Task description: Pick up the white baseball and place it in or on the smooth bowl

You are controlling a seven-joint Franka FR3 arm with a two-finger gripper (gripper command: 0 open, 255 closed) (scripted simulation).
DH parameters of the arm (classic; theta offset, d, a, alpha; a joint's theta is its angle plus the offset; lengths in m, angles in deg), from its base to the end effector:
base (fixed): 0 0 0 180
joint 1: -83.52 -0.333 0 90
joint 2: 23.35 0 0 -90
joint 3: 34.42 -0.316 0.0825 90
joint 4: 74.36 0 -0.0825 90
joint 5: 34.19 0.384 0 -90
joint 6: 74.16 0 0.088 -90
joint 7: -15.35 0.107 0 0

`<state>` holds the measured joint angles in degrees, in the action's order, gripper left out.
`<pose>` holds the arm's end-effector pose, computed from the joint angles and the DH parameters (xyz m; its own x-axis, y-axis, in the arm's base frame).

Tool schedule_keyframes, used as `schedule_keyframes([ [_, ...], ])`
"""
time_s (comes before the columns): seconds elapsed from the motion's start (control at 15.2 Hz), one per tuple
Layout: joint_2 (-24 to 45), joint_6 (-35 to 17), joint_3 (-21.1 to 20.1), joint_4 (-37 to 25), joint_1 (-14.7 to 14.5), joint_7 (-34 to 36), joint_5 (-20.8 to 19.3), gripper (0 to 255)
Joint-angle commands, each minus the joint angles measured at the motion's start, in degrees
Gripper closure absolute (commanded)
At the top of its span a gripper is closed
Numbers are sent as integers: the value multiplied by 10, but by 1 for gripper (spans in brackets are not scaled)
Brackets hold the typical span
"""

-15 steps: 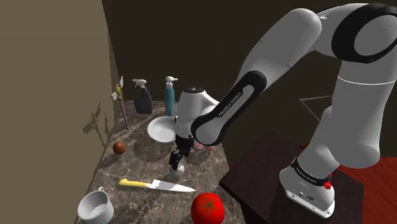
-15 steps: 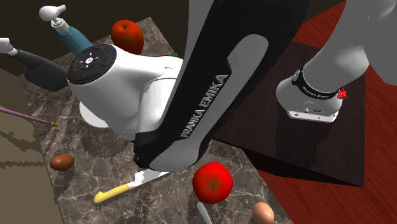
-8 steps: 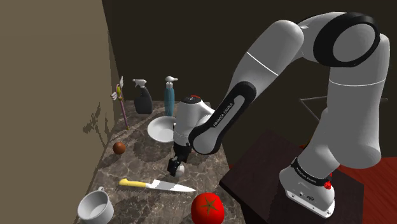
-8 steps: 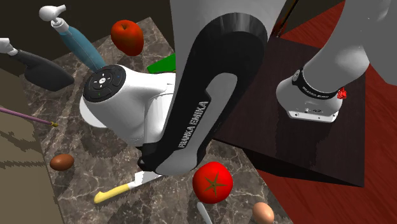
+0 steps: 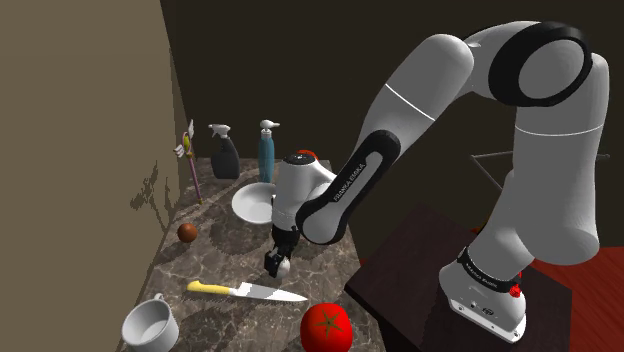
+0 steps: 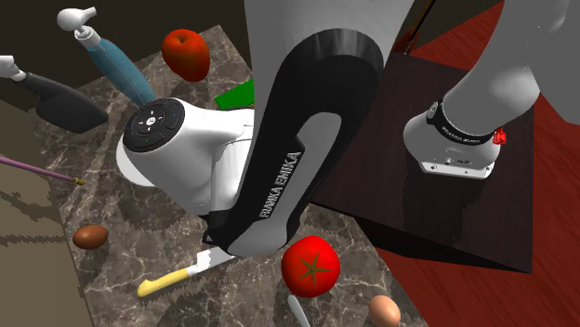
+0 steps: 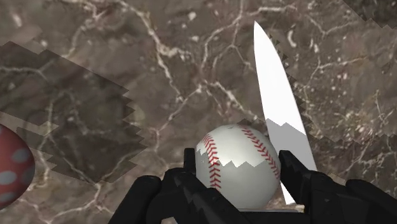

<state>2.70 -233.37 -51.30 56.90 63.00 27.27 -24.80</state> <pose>0.4224 0.3222 0.1635 0.9657 0.2593 -0.0145 0.2518 -0.9486 -0.1919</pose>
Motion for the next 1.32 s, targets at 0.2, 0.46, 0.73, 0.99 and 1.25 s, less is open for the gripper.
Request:
schedule_keyframes([
  [0.2, 0, 0, 0, 0, 0, 0, 0, 255],
  [0.46, 0, 0, 0, 0, 0, 0, 0, 255],
  [0.73, -23, 19, -4, 4, 4, 1, 4, 255],
  [0.99, -54, 45, -10, 8, 9, 1, 10, 255],
  [1.25, -83, 72, -14, 10, 13, 2, 15, 255],
])
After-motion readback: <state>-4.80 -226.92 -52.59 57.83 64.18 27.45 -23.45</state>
